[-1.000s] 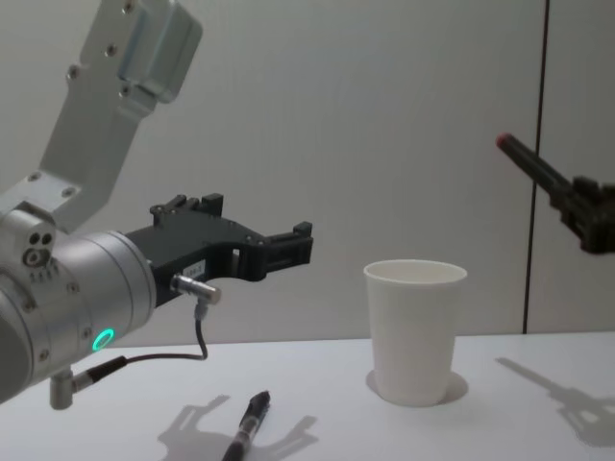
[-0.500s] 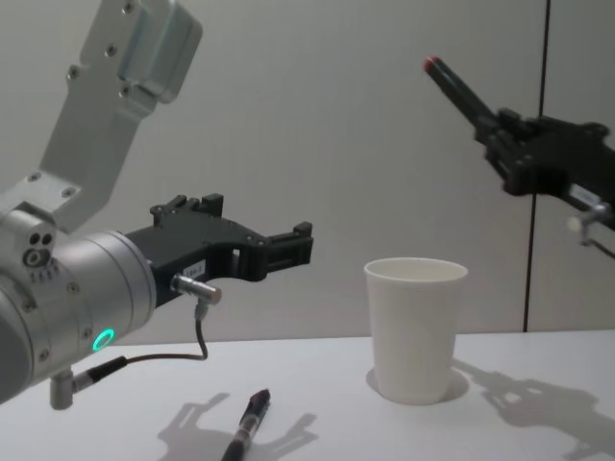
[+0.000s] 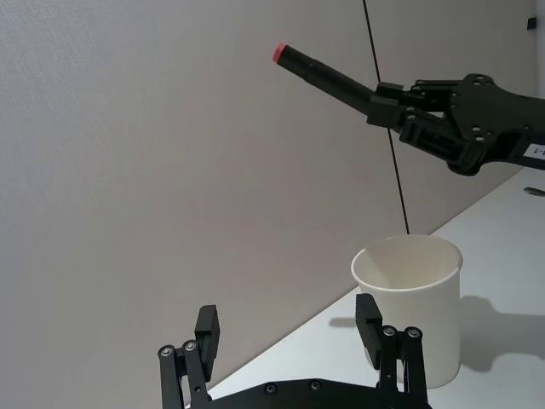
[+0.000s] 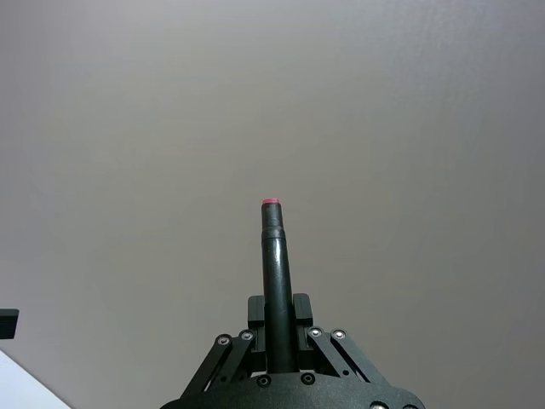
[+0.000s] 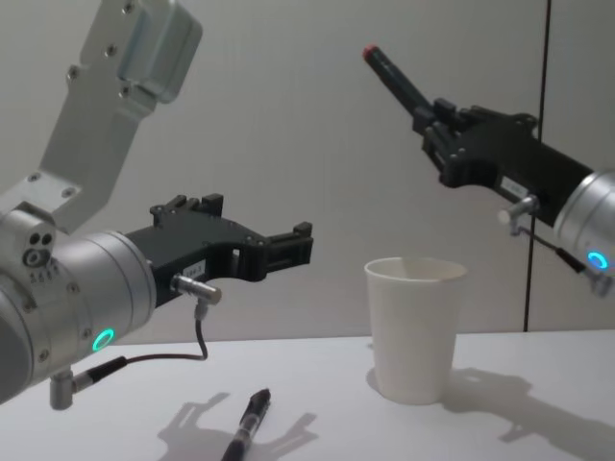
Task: Place the pen into the pen holder.
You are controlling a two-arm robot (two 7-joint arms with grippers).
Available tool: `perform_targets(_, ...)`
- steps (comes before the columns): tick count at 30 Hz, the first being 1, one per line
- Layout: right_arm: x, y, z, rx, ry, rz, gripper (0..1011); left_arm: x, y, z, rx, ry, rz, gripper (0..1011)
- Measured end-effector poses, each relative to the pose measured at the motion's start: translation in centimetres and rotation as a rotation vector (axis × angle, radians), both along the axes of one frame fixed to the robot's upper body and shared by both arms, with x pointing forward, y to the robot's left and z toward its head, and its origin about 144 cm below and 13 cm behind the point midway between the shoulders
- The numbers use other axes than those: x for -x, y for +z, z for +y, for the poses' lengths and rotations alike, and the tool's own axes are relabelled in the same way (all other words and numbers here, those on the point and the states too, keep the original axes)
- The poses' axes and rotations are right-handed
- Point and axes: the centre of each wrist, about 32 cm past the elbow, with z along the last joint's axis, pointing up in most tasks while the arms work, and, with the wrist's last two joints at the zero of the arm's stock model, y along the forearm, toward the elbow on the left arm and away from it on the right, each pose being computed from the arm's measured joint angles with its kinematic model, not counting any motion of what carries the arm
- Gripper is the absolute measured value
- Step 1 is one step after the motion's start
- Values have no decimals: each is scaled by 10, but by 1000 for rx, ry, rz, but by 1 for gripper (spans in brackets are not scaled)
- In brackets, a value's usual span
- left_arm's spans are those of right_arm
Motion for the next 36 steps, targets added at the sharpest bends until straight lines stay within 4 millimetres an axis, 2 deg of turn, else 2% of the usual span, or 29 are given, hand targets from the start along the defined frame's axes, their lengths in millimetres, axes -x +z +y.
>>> perform_targets(11,-9,-6,11,17,24,6,177,0,0,0,0,0,0,1001)
perform_targets(36,-22,-23,22,61,31,34,177,0,0,0,0,0,0,1001)
